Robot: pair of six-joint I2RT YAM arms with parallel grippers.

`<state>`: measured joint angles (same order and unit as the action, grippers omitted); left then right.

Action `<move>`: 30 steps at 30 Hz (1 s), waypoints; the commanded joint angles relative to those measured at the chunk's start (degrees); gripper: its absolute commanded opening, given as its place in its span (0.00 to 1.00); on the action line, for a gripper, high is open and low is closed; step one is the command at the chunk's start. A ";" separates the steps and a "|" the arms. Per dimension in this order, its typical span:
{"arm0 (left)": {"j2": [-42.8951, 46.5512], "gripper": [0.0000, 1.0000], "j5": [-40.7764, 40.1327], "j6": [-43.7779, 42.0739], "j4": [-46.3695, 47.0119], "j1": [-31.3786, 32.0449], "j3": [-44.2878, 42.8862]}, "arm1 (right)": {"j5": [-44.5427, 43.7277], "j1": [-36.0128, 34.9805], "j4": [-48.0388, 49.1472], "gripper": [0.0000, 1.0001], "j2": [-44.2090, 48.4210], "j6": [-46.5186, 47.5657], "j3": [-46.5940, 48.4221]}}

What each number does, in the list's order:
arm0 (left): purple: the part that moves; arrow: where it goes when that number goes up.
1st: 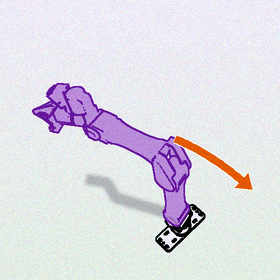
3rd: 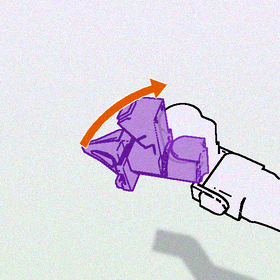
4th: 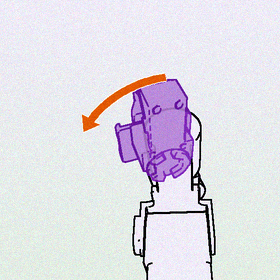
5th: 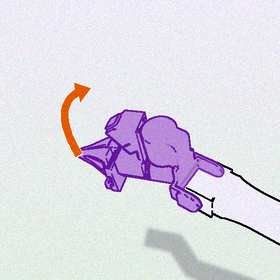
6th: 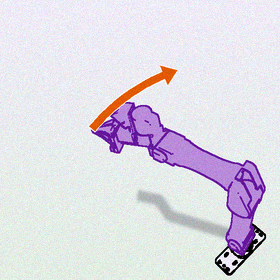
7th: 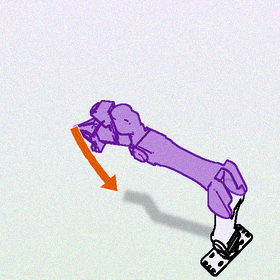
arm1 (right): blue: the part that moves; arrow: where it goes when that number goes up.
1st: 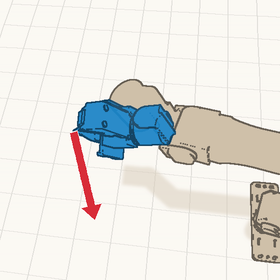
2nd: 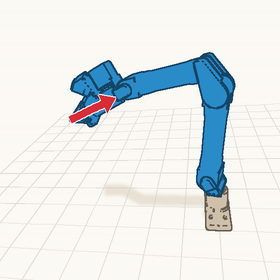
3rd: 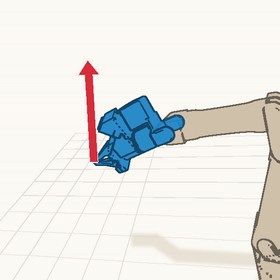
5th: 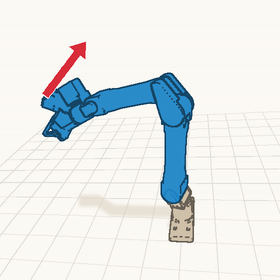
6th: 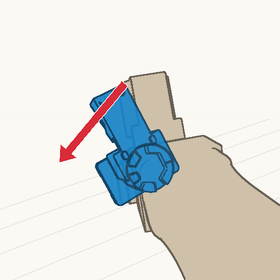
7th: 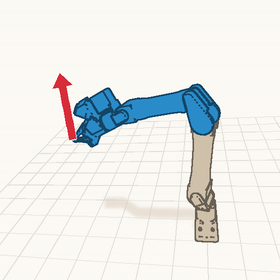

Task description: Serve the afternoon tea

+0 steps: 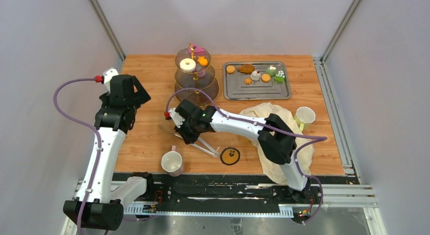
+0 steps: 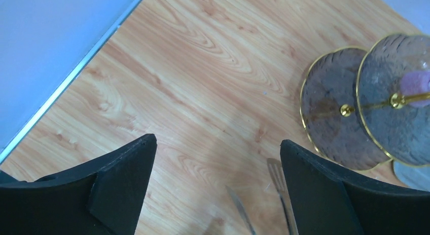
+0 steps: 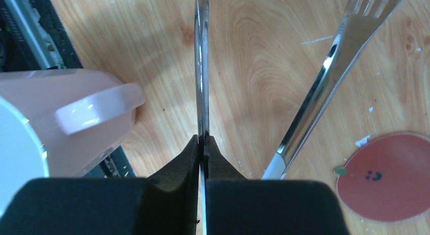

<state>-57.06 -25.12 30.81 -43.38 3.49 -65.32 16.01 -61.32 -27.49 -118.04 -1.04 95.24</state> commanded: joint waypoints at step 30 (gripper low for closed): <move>-0.69 0.98 4.86 -3.49 3.80 -0.50 0.02 | -14.35 -0.92 22.39 0.77 9.14 -3.50 -22.21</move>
<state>-57.69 -21.61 28.49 -41.74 3.38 -66.15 4.36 -61.39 -11.51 -108.14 -3.84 74.76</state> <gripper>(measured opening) 0.982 0.758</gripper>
